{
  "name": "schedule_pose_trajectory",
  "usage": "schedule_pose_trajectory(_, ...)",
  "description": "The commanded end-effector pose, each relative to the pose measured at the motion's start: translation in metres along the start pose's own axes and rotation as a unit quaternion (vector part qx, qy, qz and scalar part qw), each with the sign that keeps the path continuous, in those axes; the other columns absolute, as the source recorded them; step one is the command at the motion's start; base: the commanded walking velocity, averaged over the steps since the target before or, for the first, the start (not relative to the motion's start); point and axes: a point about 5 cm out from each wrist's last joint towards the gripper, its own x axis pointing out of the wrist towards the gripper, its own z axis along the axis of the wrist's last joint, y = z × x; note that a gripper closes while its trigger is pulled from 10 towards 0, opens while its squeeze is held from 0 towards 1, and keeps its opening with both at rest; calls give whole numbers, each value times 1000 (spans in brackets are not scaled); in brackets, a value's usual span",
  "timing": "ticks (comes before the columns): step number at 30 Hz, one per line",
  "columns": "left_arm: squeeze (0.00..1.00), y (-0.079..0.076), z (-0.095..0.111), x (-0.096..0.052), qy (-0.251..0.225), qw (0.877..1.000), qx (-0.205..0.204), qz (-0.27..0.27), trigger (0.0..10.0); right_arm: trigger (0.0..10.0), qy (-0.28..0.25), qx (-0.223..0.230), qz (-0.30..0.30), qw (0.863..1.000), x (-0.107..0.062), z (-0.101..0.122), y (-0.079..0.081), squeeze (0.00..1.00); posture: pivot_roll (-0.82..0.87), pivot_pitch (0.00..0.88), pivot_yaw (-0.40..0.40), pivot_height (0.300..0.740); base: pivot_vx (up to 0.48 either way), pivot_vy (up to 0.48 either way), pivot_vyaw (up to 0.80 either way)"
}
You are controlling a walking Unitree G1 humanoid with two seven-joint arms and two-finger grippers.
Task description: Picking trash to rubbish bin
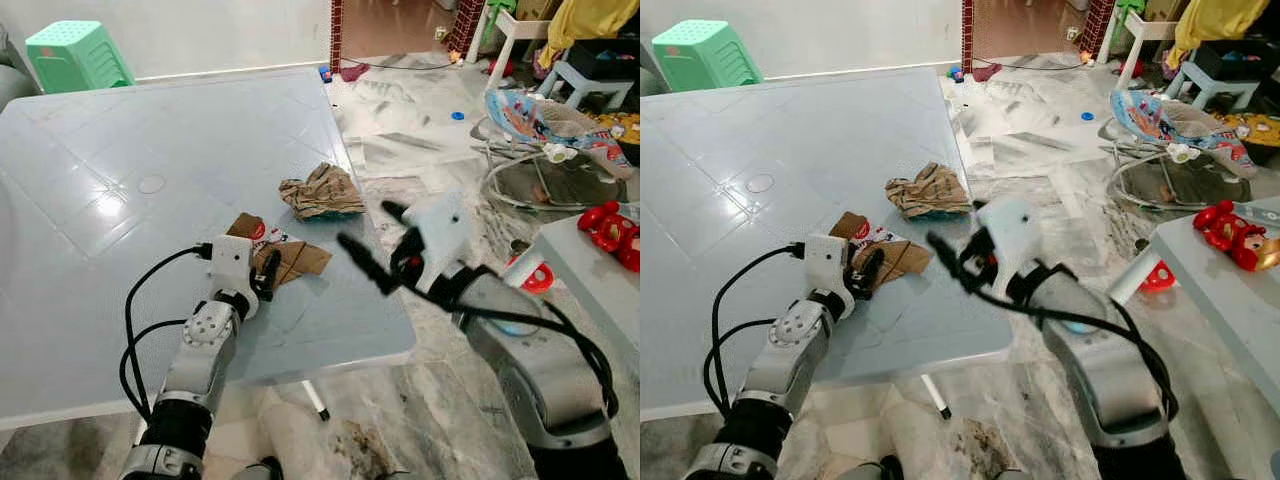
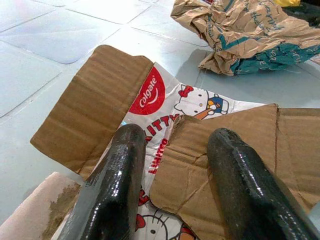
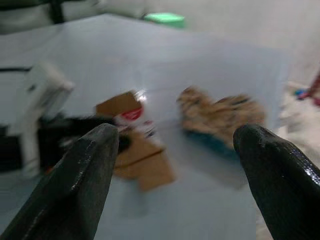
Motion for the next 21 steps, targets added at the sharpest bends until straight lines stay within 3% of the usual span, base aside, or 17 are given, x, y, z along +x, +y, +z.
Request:
schedule_pose_trajectory(1, 0, 9, -30, -12, 66, 997, -9, 27, 0, 10000, 0, -5, 27, 1000, -3, 3, 7, 0, -131, 140, -21, 740, 0, 0, 0)
schedule_pose_trajectory(9, 0, 13, -25, -18, 55, 998, -4, 33, 0, 10000, 45, -3, 71, 996, -11, -9, 15, 0, -127, 142, -23, 740, 0, 0, 0)
schedule_pose_trajectory(19, 0, 27, -29, -31, 61, 995, 10, 74, 0, 10000, 47, -1, 71, 996, -12, -10, 15, 0, -118, 123, -28, 740, 0, 0, 0)
schedule_pose_trajectory(21, 0, 35, -30, -36, 63, 993, 16, 102, 0, 10000, 46, -1, 73, 996, -12, -10, 15, 0, -111, 117, -28, 740, 0, 0, 0)
